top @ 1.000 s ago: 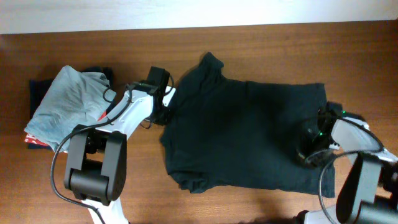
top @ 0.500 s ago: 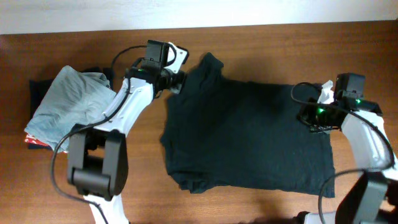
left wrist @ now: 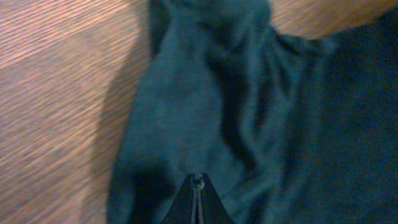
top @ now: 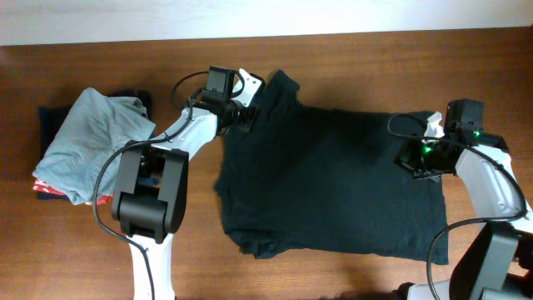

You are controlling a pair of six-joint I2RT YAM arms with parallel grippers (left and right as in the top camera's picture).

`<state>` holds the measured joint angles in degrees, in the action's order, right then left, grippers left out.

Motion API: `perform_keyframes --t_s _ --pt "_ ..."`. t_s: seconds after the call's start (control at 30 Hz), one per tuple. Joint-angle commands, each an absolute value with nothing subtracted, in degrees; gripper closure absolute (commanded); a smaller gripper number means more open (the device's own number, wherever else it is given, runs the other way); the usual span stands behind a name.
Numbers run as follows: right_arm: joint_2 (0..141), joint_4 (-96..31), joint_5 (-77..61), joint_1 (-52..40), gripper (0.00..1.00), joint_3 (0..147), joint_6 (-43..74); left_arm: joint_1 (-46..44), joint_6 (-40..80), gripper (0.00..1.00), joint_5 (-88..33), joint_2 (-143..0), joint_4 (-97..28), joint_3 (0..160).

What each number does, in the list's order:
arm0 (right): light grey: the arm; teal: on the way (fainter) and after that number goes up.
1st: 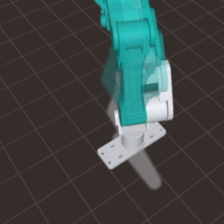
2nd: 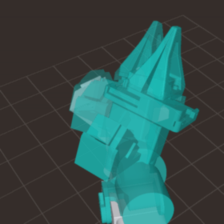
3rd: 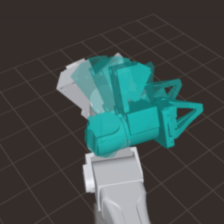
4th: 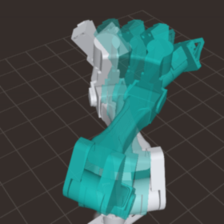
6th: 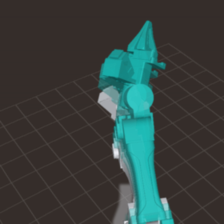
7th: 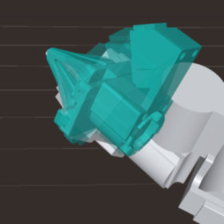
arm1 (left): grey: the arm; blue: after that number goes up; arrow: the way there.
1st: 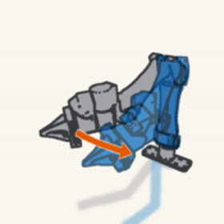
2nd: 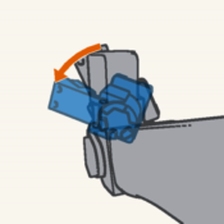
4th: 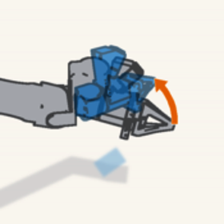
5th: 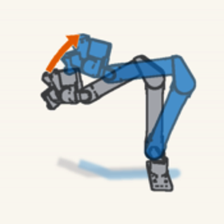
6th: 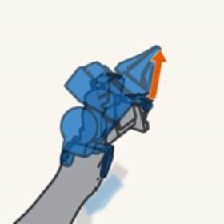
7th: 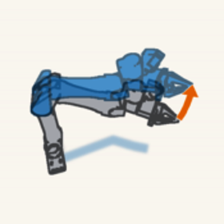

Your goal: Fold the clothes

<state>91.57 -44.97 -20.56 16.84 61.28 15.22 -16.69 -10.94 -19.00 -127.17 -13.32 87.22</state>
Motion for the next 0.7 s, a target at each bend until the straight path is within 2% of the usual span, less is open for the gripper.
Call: perform_keyframes --t_s 0.0,0.37,0.67 --pt "91.4 -46.1 -21.4 16.5 0.96 61.4 15.5 -16.6 -9.7 1.0 -10.4 -131.0 -13.5 87.3" --pt "91.4 -47.9 -21.4 16.5 0.96 61.4 15.5 -12.0 -8.6 1.0 -1.6 -133.6 -13.3 87.3" --pt "91.4 -48.7 -21.4 16.5 0.96 61.4 15.5 -9.0 -7.3 1.0 0.5 -133.6 -15.4 89.4"
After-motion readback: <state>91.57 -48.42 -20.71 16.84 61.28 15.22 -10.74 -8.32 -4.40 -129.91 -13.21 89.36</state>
